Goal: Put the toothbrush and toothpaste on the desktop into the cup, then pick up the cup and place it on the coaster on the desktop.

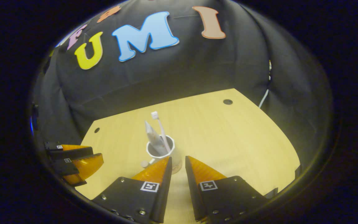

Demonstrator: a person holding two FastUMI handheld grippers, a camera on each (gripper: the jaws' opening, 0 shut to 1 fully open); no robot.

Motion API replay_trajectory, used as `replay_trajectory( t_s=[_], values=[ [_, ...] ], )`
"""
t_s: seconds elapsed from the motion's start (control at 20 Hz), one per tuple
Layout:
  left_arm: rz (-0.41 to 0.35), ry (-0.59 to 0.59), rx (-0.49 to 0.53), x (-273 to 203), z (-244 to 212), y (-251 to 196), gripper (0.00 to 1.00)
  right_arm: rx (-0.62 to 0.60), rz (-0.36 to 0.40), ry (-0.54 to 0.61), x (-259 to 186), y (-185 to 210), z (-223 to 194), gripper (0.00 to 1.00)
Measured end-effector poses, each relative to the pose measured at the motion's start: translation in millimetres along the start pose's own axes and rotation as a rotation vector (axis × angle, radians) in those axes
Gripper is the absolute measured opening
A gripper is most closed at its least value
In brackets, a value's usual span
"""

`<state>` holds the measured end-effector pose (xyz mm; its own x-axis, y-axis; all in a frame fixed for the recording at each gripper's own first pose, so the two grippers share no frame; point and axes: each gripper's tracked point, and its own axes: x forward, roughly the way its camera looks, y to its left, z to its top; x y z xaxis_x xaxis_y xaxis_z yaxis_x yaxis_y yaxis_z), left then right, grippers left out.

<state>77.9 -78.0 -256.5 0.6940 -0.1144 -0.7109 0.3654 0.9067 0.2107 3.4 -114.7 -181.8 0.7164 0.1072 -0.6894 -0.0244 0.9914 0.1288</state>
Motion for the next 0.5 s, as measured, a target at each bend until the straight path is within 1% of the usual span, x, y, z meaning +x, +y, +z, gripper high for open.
replay_trajectory(
  t_s=[0.05, 0.1, 0.2, 0.25, 0.3, 0.35, 0.4, 0.45, 0.5],
  values=[
    [0.028, -0.034, -0.016, -6, 3, 0, 0.51, -0.029, 0.026, -0.019, -5, 11, 9, 0.33],
    [0.055, -0.074, -0.039, -13, 5, -1, 0.51, -0.052, 0.052, -0.04, -13, 21, 14, 0.33],
    [0.099, -0.139, -0.087, -28, 10, 3, 0.39, -0.09, 0.094, -0.083, -27, 36, 24, 0.33],
    [0.117, -0.169, -0.114, -35, 12, 4, 0.51, -0.107, 0.112, -0.102, -32, 43, 30, 0.33],
    [0.136, -0.199, -0.14, -42, 14, 5, 0.51, -0.124, 0.129, -0.121, -38, 49, 37, 0.33],
    [0.157, -0.23, -0.167, -49, 13, 5, 0.45, -0.14, 0.143, -0.137, -43, 55, 42, 0.33],
    [0.174, -0.258, -0.185, -56, 14, 6, 0.45, -0.154, 0.155, -0.157, -48, 61, 48, 0.33],
    [0.197, -0.297, -0.205, -64, 13, 9, 0.51, -0.167, 0.164, -0.177, -55, 64, 53, 0.33],
    [0.221, -0.335, -0.22, -69, 13, 12, 0.51, -0.181, 0.169, -0.2, -62, 65, 59, 0.33]
  ],
)
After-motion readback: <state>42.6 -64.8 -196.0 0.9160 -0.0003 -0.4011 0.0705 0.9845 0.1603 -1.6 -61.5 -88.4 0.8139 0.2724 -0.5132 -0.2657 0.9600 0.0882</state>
